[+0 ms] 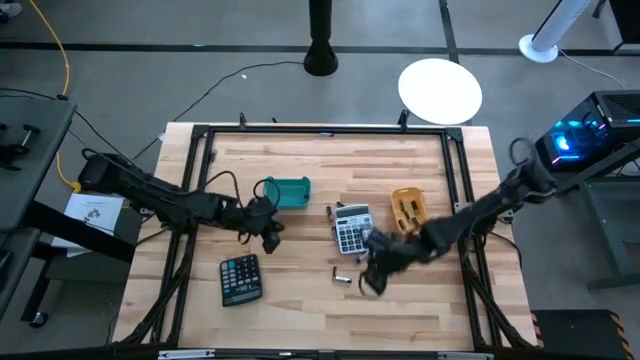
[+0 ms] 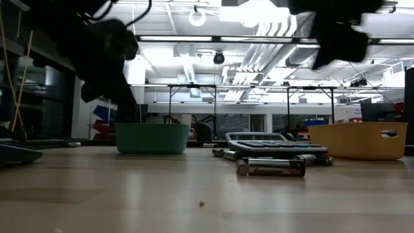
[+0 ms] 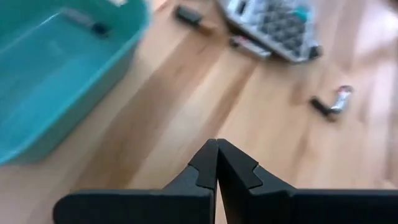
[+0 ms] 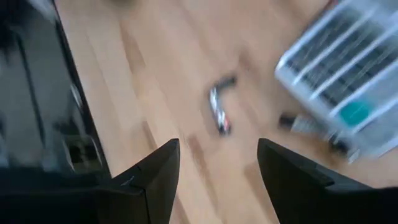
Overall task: Sort batteries
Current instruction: Put the black battery into the blue bin, then put the silver battery into the yellow bin
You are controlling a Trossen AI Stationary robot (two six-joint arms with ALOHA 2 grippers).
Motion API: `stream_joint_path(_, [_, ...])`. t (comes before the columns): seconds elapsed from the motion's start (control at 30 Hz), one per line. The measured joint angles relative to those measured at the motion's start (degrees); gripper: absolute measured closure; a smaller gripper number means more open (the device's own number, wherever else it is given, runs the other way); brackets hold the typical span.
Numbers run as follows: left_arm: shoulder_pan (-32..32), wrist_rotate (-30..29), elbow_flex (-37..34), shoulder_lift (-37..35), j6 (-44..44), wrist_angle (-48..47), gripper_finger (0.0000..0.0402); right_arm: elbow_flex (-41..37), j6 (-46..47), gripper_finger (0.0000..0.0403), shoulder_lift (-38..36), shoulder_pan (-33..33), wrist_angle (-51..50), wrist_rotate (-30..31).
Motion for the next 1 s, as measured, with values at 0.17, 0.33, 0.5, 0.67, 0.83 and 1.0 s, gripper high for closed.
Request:
stream_joint_path(0.17, [-3.1,-3.8,0.0,0.0,-1.0,2.3,0.0401,4.7,-3.2,0.0195,11.3,2.5,0.1,-1.6])
stream_joint_path(0.33, [-4.5,-3.7,0.0,0.0,-2.1,1.8,0.0401,19.0,-13.6,0.0195,24.8,2.0,-11.2,1.8])
stream_joint_path(0.5, [-5.4,-3.6,0.0,0.0,-2.1,1.8,0.0401,29.9,-17.1,0.0195,35.6,1.9,-21.4,4.0])
stream_joint_path(0.67, [-5.5,-3.0,0.0,0.0,-2.0,1.8,0.0401,33.7,-15.5,0.0200,40.9,1.8,-21.5,1.7])
stream_joint_path(0.83, [-5.5,-1.9,0.0,-0.1,-1.0,4.2,0.0401,33.4,-14.7,0.0322,40.5,1.2,-21.8,-2.4])
stream_joint_path(1.0, [-4.9,-1.8,0.8,-0.2,0.0,7.7,0.0401,32.6,-14.2,0.0370,34.2,-0.7,-33.6,-1.7])
